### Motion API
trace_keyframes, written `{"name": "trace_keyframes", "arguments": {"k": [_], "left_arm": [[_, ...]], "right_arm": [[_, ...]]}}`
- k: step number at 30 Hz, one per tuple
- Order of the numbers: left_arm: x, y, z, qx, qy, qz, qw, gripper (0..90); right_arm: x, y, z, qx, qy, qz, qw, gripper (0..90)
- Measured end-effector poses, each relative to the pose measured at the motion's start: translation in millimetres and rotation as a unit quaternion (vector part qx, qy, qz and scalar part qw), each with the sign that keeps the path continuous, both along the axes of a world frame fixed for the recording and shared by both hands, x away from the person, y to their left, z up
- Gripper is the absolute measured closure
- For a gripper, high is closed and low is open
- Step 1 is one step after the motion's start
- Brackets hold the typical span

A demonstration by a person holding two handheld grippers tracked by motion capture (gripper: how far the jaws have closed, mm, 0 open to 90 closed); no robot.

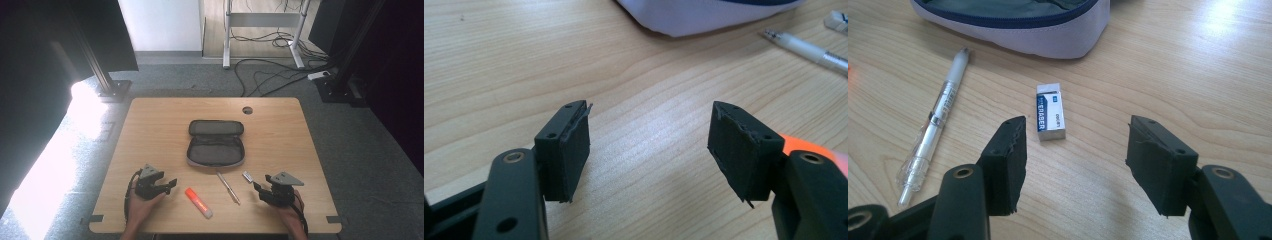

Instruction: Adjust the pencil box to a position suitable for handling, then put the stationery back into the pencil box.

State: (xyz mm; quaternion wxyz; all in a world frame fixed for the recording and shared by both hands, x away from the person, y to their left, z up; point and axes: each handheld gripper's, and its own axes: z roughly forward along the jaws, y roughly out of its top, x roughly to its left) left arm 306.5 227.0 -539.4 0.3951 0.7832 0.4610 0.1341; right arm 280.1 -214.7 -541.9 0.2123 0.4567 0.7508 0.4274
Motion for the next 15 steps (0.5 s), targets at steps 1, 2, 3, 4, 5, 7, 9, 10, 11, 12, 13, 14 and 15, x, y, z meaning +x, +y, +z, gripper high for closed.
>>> {"name": "trace_keyframes", "arguments": {"k": [1,2,3,4,5,7,9,10,11,12,13,14,15], "left_arm": [[-0.1,-0.2,0.0,0.001,0.000,0.000,1.0000,33.4],[-0.1,-0.1,0.2,0.001,-0.002,-0.001,1.0000,33.3],[-0.4,-0.2,0.4,-0.001,-0.002,0.000,1.0000,33.3],[-0.5,-0.1,0.6,-0.001,-0.002,0.000,1.0000,33.3],[-0.5,0.0,0.7,-0.001,-0.003,0.001,1.0000,33.3],[-0.2,-0.1,0.4,-0.001,-0.004,0.001,1.0000,33.4],[0.4,-0.3,0.1,0.000,-0.003,0.001,1.0000,33.4],[0.7,-0.3,-0.2,0.000,-0.003,0.000,1.0000,33.4],[0.9,-0.3,-0.5,0.000,-0.002,-0.001,1.0000,33.4],[1.0,-0.1,-0.8,0.001,-0.001,-0.002,1.0000,33.4],[1.1,-0.1,-1.1,0.001,0.000,-0.001,1.0000,33.4],[1.2,0.1,-1.3,0.000,-0.001,-0.001,1.0000,33.4],[1.3,0.6,-1.2,-0.001,0.000,-0.001,1.0000,33.3]], "right_arm": [[-0.1,-0.3,0.6,0.001,-0.001,0.000,1.0000,40.8],[-0.2,-0.6,1.2,0.002,-0.001,0.001,1.0000,40.8],[-0.1,-1.0,1.9,0.003,-0.003,0.000,1.0000,40.8],[0.0,-1.4,2.4,0.004,-0.004,0.000,1.0000,40.8],[0.0,-1.4,2.6,0.005,-0.006,-0.001,1.0000,40.8],[0.2,-1.0,2.1,0.003,-0.005,0.002,1.0000,40.7],[0.5,0.2,1.1,0.001,-0.003,0.003,1.0000,40.7],[0.7,0.8,0.7,0.000,-0.002,0.004,1.0000,40.7],[0.9,1.5,0.4,0.000,-0.001,0.005,1.0000,40.7],[1.3,2.3,0.1,0.000,-0.001,0.006,1.0000,40.7],[2.0,2.9,-0.2,-0.001,-0.001,0.008,1.0000,40.7],[2.9,3.9,-0.3,-0.001,-0.001,0.008,1.0000,40.7],[3.8,5.0,-0.4,-0.002,0.000,0.009,1.0000,40.7]]}}
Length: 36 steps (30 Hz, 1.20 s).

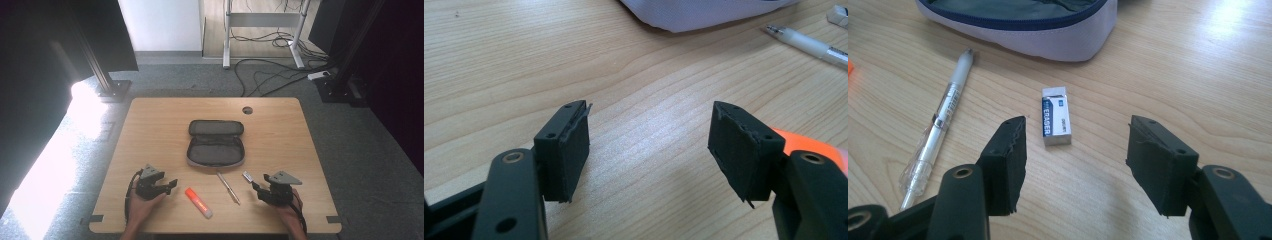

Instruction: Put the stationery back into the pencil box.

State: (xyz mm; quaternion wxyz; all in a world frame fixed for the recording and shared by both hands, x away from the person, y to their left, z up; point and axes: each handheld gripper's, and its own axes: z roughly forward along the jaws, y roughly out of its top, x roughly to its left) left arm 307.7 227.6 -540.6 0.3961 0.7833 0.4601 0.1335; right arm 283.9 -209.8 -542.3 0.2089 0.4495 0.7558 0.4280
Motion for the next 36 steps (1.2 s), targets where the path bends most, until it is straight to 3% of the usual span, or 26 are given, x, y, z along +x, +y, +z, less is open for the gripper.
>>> {"name": "trace_keyframes", "arguments": {"k": [12,15,19,24,36], "left_arm": [[0.8,-0.8,-1.6,-0.001,0.005,-0.004,1.0000,33.4],[0.7,-0.4,-1.5,-0.002,0.006,-0.003,1.0000,33.3],[0.7,-0.4,-1.6,0.001,0.003,-0.003,1.0000,33.3],[-0.4,-1.7,-1.0,-0.002,0.005,-0.009,0.9999,33.3],[0.7,-0.3,-1.5,-0.012,0.010,-0.011,0.9998,33.5]], "right_arm": [[14.5,17.1,-3.0,-0.015,0.005,0.014,0.9998,43.1],[19.5,23.5,-4.7,-0.028,0.007,0.016,0.9995,45.1],[27.3,29.0,-7.4,-0.041,0.018,0.018,0.9988,48.2],[34.2,31.0,-10.5,-0.038,0.033,0.012,0.9987,49.9],[35.4,29.8,-10.7,-0.045,0.032,0.006,0.9984,71.9]]}}
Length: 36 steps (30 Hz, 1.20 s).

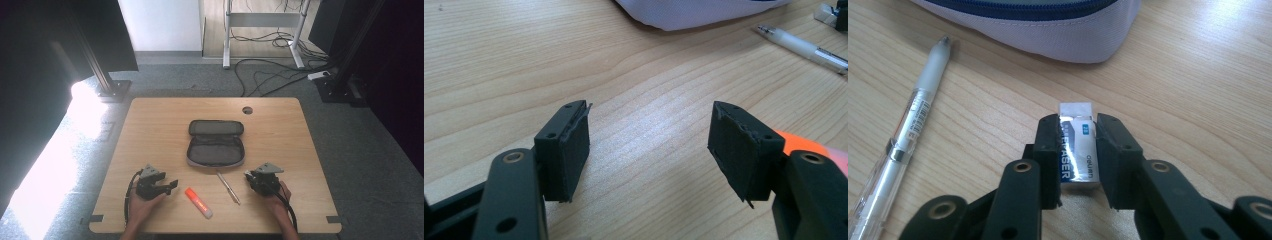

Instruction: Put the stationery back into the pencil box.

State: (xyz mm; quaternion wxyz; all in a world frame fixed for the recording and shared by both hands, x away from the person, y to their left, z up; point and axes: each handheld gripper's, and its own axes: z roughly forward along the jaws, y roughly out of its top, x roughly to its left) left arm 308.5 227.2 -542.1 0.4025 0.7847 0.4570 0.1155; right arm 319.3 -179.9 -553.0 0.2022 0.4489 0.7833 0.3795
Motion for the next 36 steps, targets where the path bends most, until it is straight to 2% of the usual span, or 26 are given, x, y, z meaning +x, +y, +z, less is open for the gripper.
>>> {"name": "trace_keyframes", "arguments": {"k": [6,13,26,36], "left_arm": [[0.7,0.0,-0.2,-0.007,0.000,-0.002,1.0000,33.7],[2.0,-1.0,-1.9,-0.008,0.003,-0.003,1.0000,34.1],[3.6,-6.5,-4.1,0.002,0.003,-0.009,0.9999,34.6],[3.9,-5.3,-4.3,0.006,0.007,-0.003,1.0000,34.8]], "right_arm": [[-1.5,-1.7,1.2,-0.004,-0.002,-0.003,1.0000,72.7],[-6.1,-6.8,10.1,0.021,-0.017,0.000,0.9996,72.8],[-9.7,-6.9,23.1,0.045,-0.034,0.013,0.9983,72.8],[-10.5,-7.5,35.4,0.054,-0.052,0.019,0.9970,72.9]]}}
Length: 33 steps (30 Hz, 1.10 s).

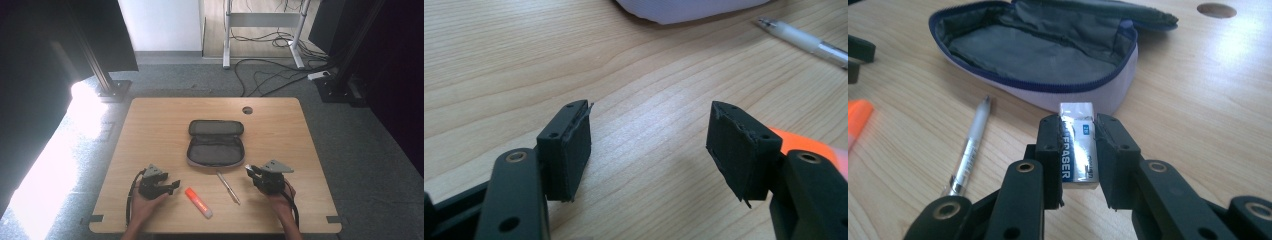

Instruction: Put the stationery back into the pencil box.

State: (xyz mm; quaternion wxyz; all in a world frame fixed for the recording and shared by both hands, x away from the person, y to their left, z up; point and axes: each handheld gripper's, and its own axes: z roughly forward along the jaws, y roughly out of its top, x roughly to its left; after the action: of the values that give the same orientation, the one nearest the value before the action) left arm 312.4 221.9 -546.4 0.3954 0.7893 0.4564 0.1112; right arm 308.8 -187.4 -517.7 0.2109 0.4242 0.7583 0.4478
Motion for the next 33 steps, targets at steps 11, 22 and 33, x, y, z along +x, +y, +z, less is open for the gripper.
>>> {"name": "trace_keyframes", "arguments": {"k": [11,22,33], "left_arm": [[-0.1,1.0,0.1,0.006,-0.003,0.004,1.0000,34.9],[0.1,1.7,0.1,0.009,-0.003,0.007,0.9999,34.9],[-0.6,0.5,0.1,0.015,-0.006,0.009,0.9998,34.9]], "right_arm": [[-0.5,1.7,10.8,0.007,-0.016,0.003,0.9998,72.9],[2.3,3.5,19.7,0.012,-0.027,0.009,0.9995,72.9],[8.0,14.8,33.4,0.019,-0.042,0.022,0.9987,72.9]]}}
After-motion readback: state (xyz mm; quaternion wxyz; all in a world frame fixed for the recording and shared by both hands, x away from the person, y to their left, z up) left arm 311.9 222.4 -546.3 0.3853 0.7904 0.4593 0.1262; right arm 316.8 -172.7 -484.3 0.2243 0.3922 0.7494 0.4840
